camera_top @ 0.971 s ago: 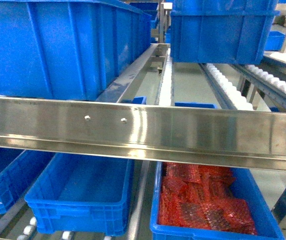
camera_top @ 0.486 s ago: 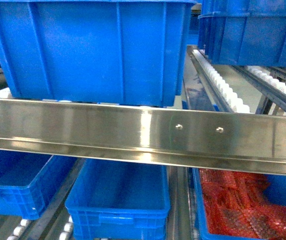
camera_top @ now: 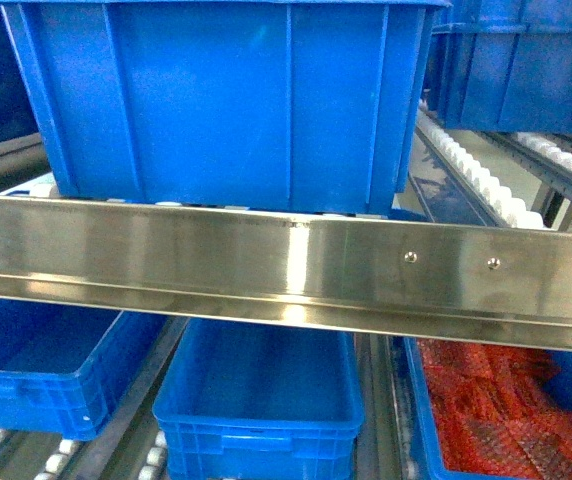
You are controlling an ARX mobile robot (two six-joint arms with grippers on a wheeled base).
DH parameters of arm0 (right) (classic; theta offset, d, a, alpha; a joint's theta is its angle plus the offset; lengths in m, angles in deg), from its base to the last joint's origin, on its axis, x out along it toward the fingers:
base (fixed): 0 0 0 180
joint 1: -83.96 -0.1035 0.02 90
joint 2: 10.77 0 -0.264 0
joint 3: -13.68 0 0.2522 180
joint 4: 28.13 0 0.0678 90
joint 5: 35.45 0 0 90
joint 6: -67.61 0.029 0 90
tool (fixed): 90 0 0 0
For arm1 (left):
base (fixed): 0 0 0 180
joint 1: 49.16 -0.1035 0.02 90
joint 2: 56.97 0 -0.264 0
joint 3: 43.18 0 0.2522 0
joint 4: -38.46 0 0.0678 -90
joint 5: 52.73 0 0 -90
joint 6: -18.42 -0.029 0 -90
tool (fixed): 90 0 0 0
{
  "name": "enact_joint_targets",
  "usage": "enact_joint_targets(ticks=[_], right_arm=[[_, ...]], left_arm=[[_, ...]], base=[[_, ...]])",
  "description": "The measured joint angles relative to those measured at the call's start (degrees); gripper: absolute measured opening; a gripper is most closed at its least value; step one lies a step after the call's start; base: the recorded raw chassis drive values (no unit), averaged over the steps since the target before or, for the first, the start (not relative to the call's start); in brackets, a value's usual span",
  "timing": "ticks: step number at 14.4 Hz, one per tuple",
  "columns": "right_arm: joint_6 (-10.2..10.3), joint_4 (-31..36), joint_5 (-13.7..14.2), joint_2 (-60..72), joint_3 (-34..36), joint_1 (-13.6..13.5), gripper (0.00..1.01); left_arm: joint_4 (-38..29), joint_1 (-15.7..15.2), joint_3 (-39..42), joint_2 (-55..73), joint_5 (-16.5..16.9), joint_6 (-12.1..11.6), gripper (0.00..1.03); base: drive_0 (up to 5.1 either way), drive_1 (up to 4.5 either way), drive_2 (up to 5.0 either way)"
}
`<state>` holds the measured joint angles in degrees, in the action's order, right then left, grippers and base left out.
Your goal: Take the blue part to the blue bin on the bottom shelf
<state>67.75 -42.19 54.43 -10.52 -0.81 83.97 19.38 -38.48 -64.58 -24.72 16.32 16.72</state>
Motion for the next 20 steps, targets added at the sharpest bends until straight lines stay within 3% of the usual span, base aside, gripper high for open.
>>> enact_joint_targets(ticks=[20], right_arm=[[0.0, 0.2, 0.0, 0.0, 0.0, 0.0, 0.98]], left_arm=[[-0.2, 0.0, 0.0, 0.0, 0.0, 0.0, 0.44]], base=[[0.0, 0.00, 0.0]])
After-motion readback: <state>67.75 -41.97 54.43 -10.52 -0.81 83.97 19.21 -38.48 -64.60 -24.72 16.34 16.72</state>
